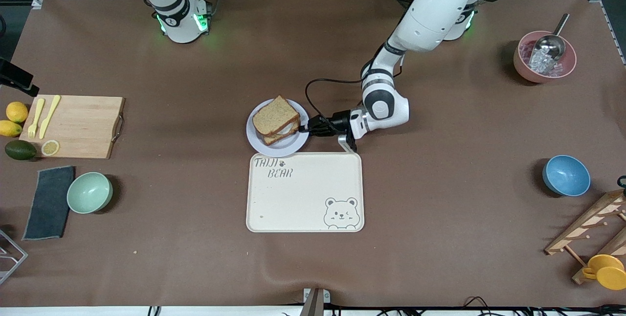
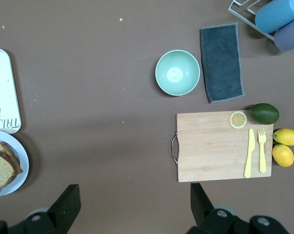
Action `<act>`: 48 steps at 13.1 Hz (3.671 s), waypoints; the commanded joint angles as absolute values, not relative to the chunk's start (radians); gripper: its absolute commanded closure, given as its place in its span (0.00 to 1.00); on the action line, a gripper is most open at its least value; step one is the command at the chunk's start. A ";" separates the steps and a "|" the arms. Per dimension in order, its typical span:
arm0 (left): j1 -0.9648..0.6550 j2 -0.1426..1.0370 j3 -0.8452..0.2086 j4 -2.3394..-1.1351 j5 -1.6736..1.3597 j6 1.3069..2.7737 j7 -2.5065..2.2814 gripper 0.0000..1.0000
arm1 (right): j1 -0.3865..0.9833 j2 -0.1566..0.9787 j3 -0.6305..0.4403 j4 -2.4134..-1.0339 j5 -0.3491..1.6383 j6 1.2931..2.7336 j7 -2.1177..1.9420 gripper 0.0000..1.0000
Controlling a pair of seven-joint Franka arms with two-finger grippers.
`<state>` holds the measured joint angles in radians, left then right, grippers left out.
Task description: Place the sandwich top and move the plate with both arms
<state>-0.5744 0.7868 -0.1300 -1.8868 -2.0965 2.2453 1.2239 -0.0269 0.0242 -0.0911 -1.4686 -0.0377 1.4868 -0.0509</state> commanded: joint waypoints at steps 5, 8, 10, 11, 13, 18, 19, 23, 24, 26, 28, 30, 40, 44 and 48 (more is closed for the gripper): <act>-0.586 0.841 -0.129 -1.855 -2.134 2.250 1.287 0.86 | -0.017 0.032 -0.103 -1.420 -0.028 1.482 -0.032 0.00; -0.580 0.839 -0.130 -1.855 -2.143 2.247 1.304 0.97 | -0.018 0.029 -0.104 -1.419 -0.026 1.482 0.011 0.00; -0.580 0.836 -0.130 -1.855 -2.160 2.244 1.304 1.00 | -0.021 0.026 -0.106 -1.420 -0.023 1.473 0.044 0.00; -0.580 0.833 -0.132 -1.856 -2.160 2.244 1.304 1.00 | -0.031 0.026 -0.106 -1.419 -0.023 1.474 0.044 0.00; -0.578 0.830 -0.133 -1.856 -2.174 2.243 1.304 1.00 | -0.035 0.026 -0.104 -1.419 -0.023 1.479 0.043 0.00; -0.571 0.810 -0.167 -1.858 -2.181 2.241 1.312 1.00 | -0.034 0.026 -0.103 -1.414 -0.021 1.473 0.043 0.00; -0.569 0.804 -0.182 -1.858 -2.203 2.241 1.313 1.00 | -0.032 0.028 -0.101 -1.414 -0.021 1.477 0.043 0.00; -0.561 0.766 -0.201 -1.873 -2.223 2.241 1.313 1.00 | -0.029 0.031 -0.100 -1.414 -0.020 1.482 0.043 0.00; -0.551 0.759 -0.207 -1.875 -2.223 2.241 1.312 1.00 | -0.032 0.031 -0.100 -1.414 -0.020 1.479 0.043 0.00; -0.529 0.736 -0.224 -1.882 -2.223 2.241 1.312 1.00 | -0.032 0.029 -0.100 -1.414 -0.020 1.476 0.043 0.00; -0.512 0.704 -0.229 -1.905 -2.223 2.241 1.312 1.00 | -0.031 0.031 -0.100 -1.413 -0.021 1.485 0.044 0.00; -0.494 0.669 -0.230 -1.933 -2.223 2.241 1.310 1.00 | -0.032 0.031 -0.100 -1.405 -0.021 1.522 0.046 0.00; -0.351 0.647 -0.230 -1.945 -2.218 2.233 1.307 1.00 | -0.031 0.037 -0.100 -1.407 -0.015 1.491 0.038 0.00; -0.302 0.667 -0.229 -1.947 -2.217 2.233 1.307 1.00 | -0.011 0.038 -0.098 -1.407 -0.017 1.430 0.032 0.00; -0.261 0.673 -0.229 -1.931 -2.221 2.235 1.308 1.00 | 0.020 0.037 -0.097 -1.405 -0.009 1.273 0.029 0.00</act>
<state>-0.2801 0.6815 -0.2131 -1.9381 -2.1858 2.2424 1.2850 0.0121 0.0336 -0.0931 -1.4208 -0.0249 1.3255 0.0275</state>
